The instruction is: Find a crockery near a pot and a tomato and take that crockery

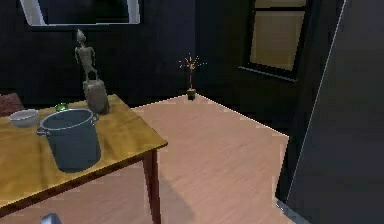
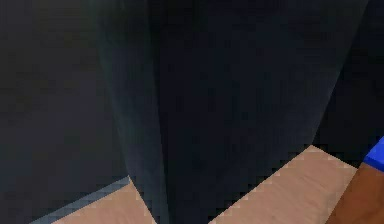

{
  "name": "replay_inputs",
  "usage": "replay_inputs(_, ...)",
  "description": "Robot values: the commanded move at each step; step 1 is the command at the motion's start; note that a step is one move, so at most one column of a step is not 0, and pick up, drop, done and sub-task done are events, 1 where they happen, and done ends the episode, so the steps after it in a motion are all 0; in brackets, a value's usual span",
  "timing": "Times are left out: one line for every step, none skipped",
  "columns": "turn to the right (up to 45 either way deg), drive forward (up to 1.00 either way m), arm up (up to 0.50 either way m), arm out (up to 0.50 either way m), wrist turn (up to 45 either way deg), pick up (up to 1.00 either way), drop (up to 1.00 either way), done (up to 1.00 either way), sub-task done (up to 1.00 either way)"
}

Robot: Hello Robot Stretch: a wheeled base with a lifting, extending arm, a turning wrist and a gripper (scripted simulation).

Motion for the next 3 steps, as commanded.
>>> replay_inputs(0.0, 0.15, 0.00, 0.00, 0.0, 0.00, 0.00, 0.00, 0.00)
replay_inputs(18.0, 0.00, 0.00, 0.00, 0.0, 0.00, 0.00, 0.00, 0.00)
replay_inputs(0.0, 1.00, 0.00, 0.00, 0.0, 0.00, 0.00, 0.00, 0.00)
